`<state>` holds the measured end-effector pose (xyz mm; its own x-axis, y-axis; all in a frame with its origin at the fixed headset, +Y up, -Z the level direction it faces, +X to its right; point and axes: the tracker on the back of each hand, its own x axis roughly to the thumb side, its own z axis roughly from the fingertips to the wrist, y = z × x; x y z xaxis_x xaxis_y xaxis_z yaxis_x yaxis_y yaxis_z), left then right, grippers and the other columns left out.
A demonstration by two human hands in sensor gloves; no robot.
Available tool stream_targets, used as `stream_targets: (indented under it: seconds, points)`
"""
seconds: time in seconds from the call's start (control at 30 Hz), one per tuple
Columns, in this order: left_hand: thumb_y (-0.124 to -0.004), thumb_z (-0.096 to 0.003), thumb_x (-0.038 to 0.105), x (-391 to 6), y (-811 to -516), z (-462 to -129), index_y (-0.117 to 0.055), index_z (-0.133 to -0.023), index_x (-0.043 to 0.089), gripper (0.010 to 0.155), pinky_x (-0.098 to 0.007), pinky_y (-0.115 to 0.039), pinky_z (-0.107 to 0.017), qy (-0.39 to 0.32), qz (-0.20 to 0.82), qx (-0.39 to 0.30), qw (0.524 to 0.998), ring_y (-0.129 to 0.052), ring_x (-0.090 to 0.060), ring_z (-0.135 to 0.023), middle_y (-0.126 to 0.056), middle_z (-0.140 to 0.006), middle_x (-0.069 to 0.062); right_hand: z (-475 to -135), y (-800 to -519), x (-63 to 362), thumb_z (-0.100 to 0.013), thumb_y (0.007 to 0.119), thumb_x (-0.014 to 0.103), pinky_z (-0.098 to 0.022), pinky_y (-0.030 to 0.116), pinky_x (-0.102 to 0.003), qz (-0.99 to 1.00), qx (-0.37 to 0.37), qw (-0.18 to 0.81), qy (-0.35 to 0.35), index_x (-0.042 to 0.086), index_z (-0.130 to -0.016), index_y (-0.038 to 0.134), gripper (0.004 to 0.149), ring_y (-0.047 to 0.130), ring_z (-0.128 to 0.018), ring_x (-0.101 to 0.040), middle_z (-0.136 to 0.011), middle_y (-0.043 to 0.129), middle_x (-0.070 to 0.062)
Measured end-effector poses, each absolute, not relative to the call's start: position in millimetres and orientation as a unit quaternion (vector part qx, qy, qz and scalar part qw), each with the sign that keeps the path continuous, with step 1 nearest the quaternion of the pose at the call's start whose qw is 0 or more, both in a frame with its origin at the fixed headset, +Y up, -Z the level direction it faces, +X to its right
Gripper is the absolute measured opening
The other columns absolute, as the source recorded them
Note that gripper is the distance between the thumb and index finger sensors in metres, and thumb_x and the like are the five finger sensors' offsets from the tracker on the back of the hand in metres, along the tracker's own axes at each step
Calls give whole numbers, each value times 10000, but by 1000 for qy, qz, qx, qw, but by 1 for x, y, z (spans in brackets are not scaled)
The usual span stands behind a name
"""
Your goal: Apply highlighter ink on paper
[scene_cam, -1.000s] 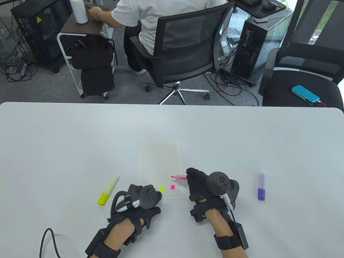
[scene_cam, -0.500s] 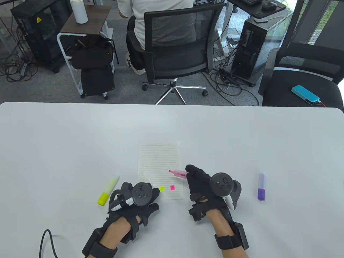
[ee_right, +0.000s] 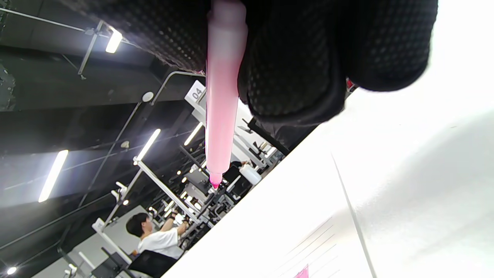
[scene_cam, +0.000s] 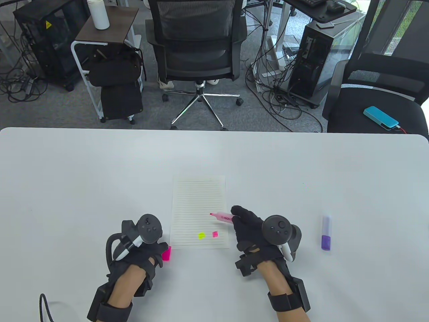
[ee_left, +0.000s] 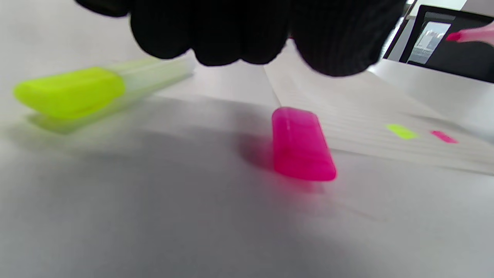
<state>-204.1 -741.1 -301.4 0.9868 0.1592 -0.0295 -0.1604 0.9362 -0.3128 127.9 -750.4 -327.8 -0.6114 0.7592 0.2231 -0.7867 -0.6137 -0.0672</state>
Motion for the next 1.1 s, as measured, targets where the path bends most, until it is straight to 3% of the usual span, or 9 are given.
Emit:
stream_targets:
  seconds: [0.3, 0.77, 0.93, 1.1]
  points:
    - [-855, -363, 609, -179, -757, -299, -656, -977, 183, 773, -612, -533, -675, 53, -21, -173, 983, -678, -349, -866, -651, -996, -97, -328, -751, 126, -496, 793, 323, -379, 839, -511, 897, 91, 427, -73, 166, -875, 824, 411, 1005, -390, -270, -696, 904, -203]
    - [-940, -358, 448, -176, -765, -305, -764, -853, 225, 571, -601, -587, -660, 17, 15, -182, 983, -749, -320, -824, -736, -945, -56, -327, -752, 122, -498, 792, 323, -379, 838, -512, 899, 98, 422, -62, 168, -873, 827, 407, 1006, -388, -270, -696, 906, -203]
    - [-970, -323, 449, -179, -753, -303, -815, -813, 236, 556, -577, -696, -616, -1, 51, -121, 991, -875, -291, -751, -848, -891, -54, -327, -751, 118, -497, 792, 327, -381, 839, -508, 893, 119, 431, -52, 174, -873, 827, 407, 1005, -390, -267, -696, 907, -198]
    - [-968, -305, 447, -185, -730, -298, -823, -803, 232, 562, -527, -825, -533, -71, 186, -22, 980, -1048, -225, -621, -975, -777, -28, -326, -746, 114, -496, 795, 330, -381, 841, -504, 850, 164, 500, -31, 178, -869, 833, 404, 1006, -385, -262, -696, 909, -193]
